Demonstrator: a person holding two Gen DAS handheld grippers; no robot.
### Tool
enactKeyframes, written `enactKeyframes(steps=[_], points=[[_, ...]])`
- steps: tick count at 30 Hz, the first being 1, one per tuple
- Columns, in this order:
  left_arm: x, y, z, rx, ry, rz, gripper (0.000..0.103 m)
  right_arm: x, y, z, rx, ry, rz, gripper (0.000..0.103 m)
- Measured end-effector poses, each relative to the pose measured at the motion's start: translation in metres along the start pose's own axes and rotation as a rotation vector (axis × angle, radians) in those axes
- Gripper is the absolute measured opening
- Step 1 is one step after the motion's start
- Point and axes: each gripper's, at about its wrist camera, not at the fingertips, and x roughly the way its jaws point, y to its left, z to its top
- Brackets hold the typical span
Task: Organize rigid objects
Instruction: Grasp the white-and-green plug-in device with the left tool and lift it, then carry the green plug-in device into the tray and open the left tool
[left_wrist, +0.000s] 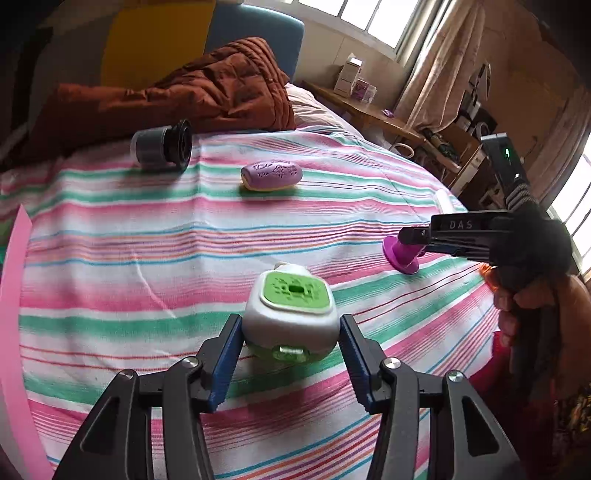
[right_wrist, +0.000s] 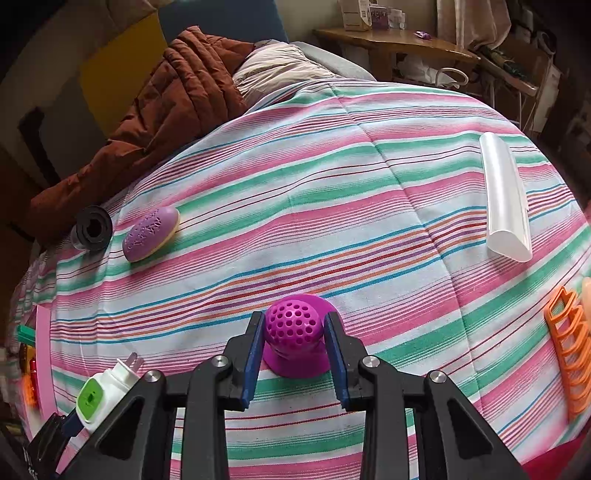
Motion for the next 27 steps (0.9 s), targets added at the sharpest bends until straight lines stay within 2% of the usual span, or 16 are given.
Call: enactKeyframes(steps=[6,9,10,13,17,19,23,25,27], points=[[-0.014,-0.023,0.02,0.109,-0.078,0.029,0.053,0.002,0.002,0.001,0.004,0.003,0.026,0.033],[-0.024,-0.028,0.026,0.149,-0.108,0.079,0.053,0.001,0.0,0.002,0.014,0.004,0.028,0.033],[-0.028,-0.032,0.027,0.191,-0.126,0.118,0.053,0.001,0.0,0.002,0.013,0.005,0.028,0.033],[-0.036,-0.037,0.027,0.268,-0.146,0.161,0.053,0.001,0.001,0.002,0.003,0.005,0.022,0.033],[-0.04,-0.034,0.03,0.237,-0.068,0.086,0.053,0.001,0.0,0.002,0.005,0.007,0.026,0.033],[-0.033,-0.033,0.031,0.228,-0.014,0.098,0.053,0.001,0.0,0.002,0.005,0.007,0.025,0.033],[-0.012,-0.036,0.045,0.215,-0.009,0.096,0.053,0.001,0.0,0.002,0.002,0.007,0.022,0.033],[0.01,-0.04,0.053,0.233,0.016,0.085,0.053,0.001,0.0,0.002,0.001,0.007,0.023,0.033],[0.029,-0.046,0.053,0.273,0.022,0.12,0.053,0.001,0.0,0.002,-0.001,0.007,0.024,0.033]])
